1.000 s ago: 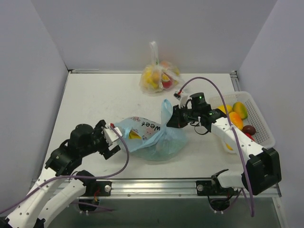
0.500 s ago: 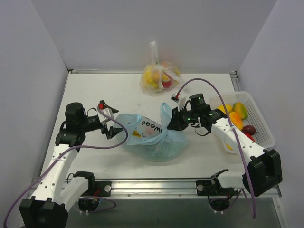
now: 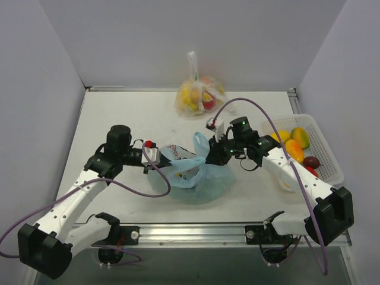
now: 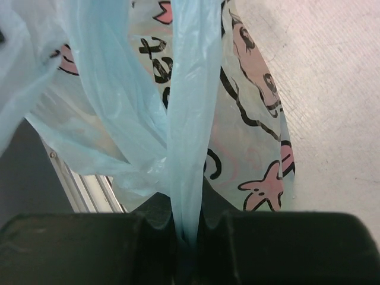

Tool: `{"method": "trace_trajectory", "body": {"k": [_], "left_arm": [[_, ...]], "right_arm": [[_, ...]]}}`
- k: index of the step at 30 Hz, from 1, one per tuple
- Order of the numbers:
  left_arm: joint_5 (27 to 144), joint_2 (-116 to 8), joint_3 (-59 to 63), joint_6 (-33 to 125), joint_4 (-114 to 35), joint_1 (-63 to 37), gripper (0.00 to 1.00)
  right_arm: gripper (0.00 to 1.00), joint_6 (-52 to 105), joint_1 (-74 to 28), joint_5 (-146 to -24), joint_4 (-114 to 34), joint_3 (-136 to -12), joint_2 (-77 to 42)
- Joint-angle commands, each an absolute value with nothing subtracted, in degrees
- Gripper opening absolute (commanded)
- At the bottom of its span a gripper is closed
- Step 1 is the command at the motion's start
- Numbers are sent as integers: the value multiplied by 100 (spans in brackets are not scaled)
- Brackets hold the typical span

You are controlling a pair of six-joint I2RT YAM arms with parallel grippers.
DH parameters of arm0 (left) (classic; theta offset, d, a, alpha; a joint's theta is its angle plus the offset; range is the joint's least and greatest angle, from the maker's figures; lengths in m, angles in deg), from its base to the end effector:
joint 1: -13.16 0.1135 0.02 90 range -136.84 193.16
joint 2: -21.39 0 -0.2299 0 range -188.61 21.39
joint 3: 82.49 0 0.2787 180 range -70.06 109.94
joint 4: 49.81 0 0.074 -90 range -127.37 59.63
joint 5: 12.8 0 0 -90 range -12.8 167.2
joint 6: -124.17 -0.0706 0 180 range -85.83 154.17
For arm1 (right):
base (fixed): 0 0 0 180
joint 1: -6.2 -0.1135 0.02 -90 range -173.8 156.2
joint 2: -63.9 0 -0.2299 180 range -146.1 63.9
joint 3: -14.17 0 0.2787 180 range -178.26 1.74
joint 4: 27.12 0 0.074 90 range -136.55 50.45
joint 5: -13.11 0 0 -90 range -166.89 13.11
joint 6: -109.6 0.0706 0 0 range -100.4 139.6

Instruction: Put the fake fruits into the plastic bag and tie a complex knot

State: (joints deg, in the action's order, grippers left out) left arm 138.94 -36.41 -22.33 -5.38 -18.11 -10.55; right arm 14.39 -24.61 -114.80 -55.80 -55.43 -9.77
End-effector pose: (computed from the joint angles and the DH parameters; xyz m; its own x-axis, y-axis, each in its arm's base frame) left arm 0.2218 -0.1653 0.2669 0.2229 0.2314 -0.9470 0.9745 -0.0293 0.2223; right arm 0.2719 0.2127 0.2442 -0.3857 -0.3134 -0.8677 -0.8866 0.3861 0.2546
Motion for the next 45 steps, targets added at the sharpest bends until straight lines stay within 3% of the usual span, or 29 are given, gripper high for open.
{"method": "trace_trajectory", "body": {"k": [1, 10, 14, 18, 22, 26, 27, 31, 34, 45], "left_arm": [[14031, -3732, -1908, -355, -1637, -1311, 0], [13276, -3846, -2435, 2392, -4050, -1444, 0], [12977, -3952, -2550, 2740, -4370, -1488, 0], [12704, -4092, -2524, 3117, -4572, -1532, 0], [12502, -4180, -2541, 3566, -4634, -1532, 0], [12326, -4163, -2681, 3935, -4731, -1541, 0], [12317, -4154, -2716, 4057, -4800, -1549, 0], [12159, -4154, -2769, 4252, -4950, -1681, 0], [11974, -4189, -2761, 4331, -4985, -1839, 0], [11377, -4251, -2577, 4279, -4846, -2437, 0]], "right_arm": [[0, 1283, -2693, -11363, -5660, -5855, -861], [0, 1459, -2922, -11863, -5353, -6145, -1116], [1, 1433, -2984, -12153, -5273, -6198, -1178], [20, 1476, -2984, -12574, -5203, -6225, -1265], [48, 1643, -2984, -12752, -5045, -6111, -1222], [59, 1792, -2940, -12778, -4983, -6040, -1195], [66, 1845, -2931, -12778, -4957, -6031, -1187], [68, 2099, -2940, -12726, -4782, -5979, -1222], [78, 2293, -2957, -12682, -4711, -6013, -1301], [82, 2496, -2966, -12785, -4526, -6154, -1538]]}}
